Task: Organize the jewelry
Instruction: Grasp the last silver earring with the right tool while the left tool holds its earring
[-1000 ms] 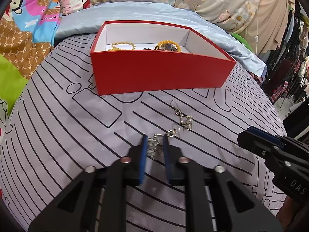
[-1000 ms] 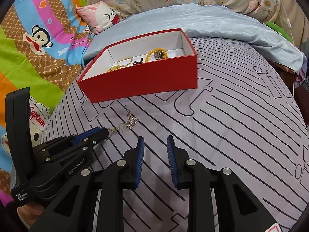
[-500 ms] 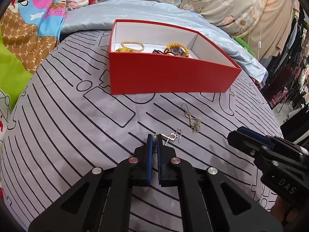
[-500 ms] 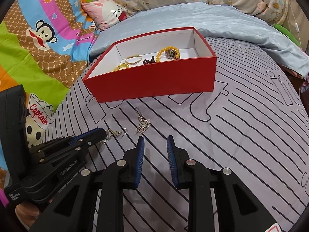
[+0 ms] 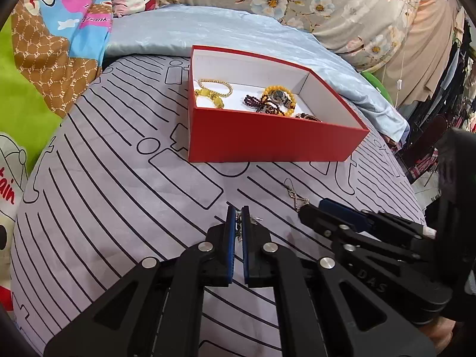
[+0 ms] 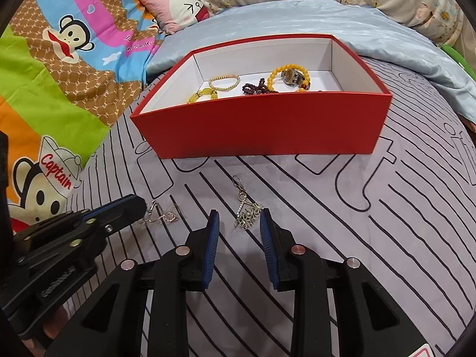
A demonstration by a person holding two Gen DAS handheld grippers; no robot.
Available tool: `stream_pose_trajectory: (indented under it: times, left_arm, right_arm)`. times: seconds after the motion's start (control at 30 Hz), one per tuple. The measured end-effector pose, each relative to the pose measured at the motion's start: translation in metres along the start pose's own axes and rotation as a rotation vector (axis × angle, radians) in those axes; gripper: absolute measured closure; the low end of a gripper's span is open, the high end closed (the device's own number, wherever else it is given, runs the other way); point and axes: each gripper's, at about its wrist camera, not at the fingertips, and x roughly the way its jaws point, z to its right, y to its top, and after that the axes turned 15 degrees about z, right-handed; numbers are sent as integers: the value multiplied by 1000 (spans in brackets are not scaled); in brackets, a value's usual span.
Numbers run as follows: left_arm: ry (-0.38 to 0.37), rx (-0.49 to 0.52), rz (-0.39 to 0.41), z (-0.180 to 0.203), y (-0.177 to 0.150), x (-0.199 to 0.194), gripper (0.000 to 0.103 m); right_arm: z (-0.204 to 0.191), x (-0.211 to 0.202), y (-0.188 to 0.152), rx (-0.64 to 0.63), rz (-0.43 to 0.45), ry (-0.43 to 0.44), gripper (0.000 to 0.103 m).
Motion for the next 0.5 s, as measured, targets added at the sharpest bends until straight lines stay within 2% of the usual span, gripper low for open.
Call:
stream_pose_trajectory:
  times: [0.13, 0.2, 0.33, 0.5]
  left_arm:
    - [-3, -3, 4, -1, 2, -3, 101]
    - [-6, -8, 6, -2, 3, -4, 101]
    - [-8, -14, 12, -3, 4, -6, 101]
    - [-9, -16, 25, -2, 9, -11, 101]
  right_arm:
    - [1, 8, -1, 0, -12, -8, 77]
    - [2, 8, -1, -2, -8, -18, 88]
    - [6, 7, -1, 4, -7, -24, 100]
    - [8, -1, 2, 10, 13, -31, 100]
